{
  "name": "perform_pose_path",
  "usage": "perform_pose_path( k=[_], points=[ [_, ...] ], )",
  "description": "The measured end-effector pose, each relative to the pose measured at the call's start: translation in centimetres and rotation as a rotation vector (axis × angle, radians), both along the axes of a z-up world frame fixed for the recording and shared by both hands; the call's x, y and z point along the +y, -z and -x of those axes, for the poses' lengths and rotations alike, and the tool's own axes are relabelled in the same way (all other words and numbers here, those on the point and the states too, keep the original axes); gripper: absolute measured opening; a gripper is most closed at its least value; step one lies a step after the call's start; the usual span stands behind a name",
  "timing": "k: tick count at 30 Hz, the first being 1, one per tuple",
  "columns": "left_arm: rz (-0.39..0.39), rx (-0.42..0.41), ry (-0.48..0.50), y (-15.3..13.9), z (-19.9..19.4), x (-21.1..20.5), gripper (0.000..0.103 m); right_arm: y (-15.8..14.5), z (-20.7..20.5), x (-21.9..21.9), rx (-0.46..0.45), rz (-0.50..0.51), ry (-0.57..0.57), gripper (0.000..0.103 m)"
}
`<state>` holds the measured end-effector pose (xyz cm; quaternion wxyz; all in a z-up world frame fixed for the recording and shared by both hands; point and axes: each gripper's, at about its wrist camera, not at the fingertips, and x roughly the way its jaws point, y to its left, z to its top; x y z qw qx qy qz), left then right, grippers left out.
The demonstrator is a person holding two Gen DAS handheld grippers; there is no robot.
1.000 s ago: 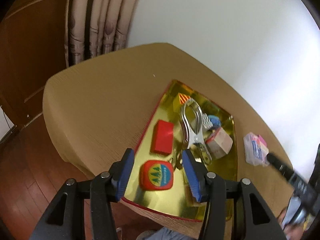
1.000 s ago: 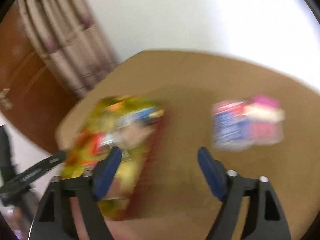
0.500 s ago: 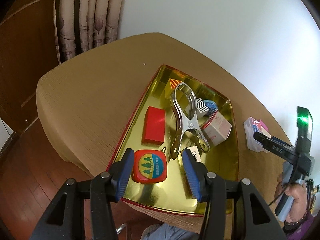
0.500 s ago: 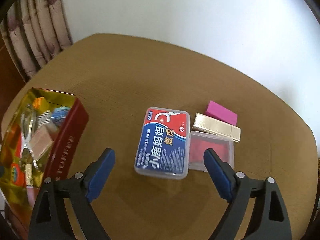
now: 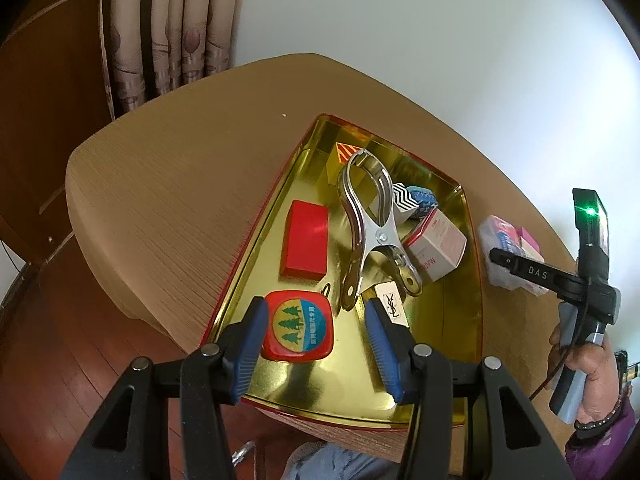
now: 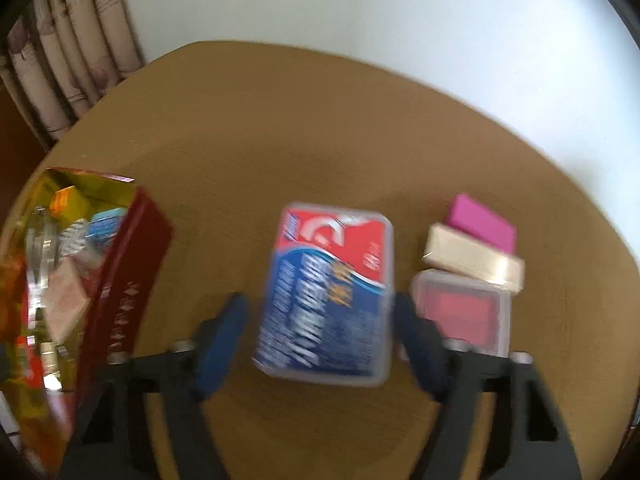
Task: Organize rigid objects
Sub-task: 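Grasp the blue-red dental floss box with the right tool and lift it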
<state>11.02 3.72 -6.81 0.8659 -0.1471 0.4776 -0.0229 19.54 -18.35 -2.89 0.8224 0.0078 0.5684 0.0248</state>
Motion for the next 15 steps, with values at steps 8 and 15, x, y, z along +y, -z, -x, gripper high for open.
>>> perform_pose_path(
  k=[8,15],
  points=[
    [0.006,0.004,-0.001,0.1,0.1,-0.1,0.051,1.0,-0.4,-0.3,0.018,0.031,0.025,0.068],
    [0.002,0.0,-0.004,0.1,0.1,0.0,0.051,1.0,0.4,-0.7,0.01,-0.026,0.001,0.057]
  ],
)
